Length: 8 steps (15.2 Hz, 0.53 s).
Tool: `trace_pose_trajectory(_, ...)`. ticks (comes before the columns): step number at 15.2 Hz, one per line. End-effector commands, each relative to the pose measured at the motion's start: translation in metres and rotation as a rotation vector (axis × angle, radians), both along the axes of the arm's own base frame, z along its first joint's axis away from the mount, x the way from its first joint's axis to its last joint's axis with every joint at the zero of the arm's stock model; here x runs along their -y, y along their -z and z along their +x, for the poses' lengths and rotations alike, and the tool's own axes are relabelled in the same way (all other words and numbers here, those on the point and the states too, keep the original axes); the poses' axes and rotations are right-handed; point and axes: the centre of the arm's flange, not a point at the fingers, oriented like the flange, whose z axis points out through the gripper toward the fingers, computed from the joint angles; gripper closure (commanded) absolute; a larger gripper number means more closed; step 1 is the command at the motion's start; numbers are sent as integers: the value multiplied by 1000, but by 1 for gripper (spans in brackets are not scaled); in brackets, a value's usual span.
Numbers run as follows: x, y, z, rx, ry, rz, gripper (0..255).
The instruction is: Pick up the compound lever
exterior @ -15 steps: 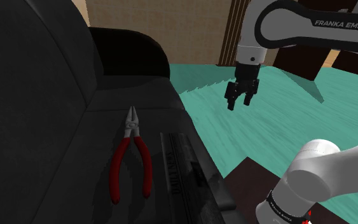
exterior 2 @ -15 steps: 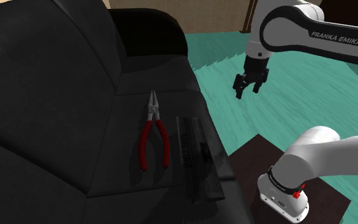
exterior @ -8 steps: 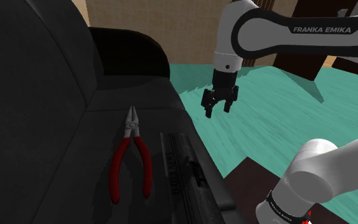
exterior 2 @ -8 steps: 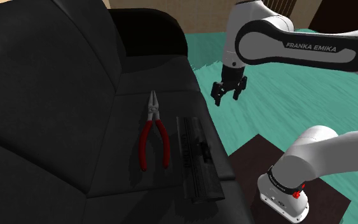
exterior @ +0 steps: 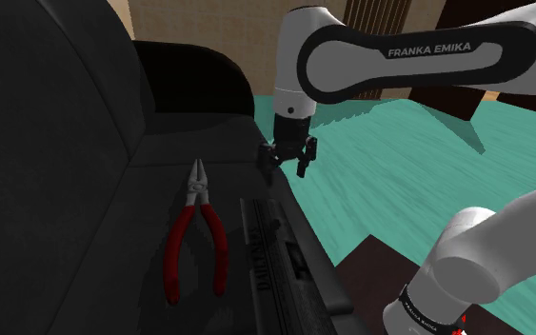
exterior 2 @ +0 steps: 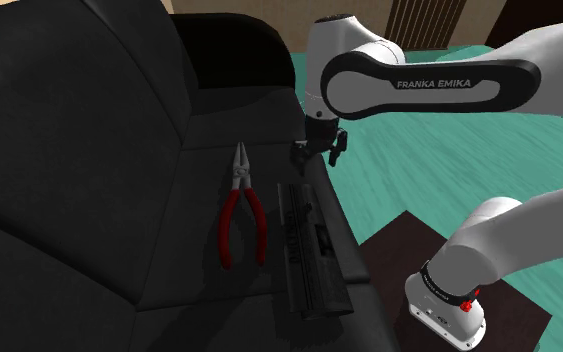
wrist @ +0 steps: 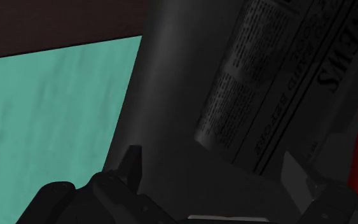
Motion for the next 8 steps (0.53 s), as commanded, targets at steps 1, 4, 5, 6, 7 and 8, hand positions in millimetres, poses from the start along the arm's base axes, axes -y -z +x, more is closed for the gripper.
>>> trace_pose_trajectory(1,-25,7,10,6,3,1,0)
trace_pose_trajectory(4,-60,15,26,15,6,0,0)
trace_pose_trajectory(5,-71,18,31,18,7,0,0)
trace_pose_trajectory(6,-83,21,36,21,8,-1,0)
trace_pose_trajectory(7,-95,24,42,24,9,-1,0)
trace_pose_trajectory(8,-106,26,47,27,10,-1,0)
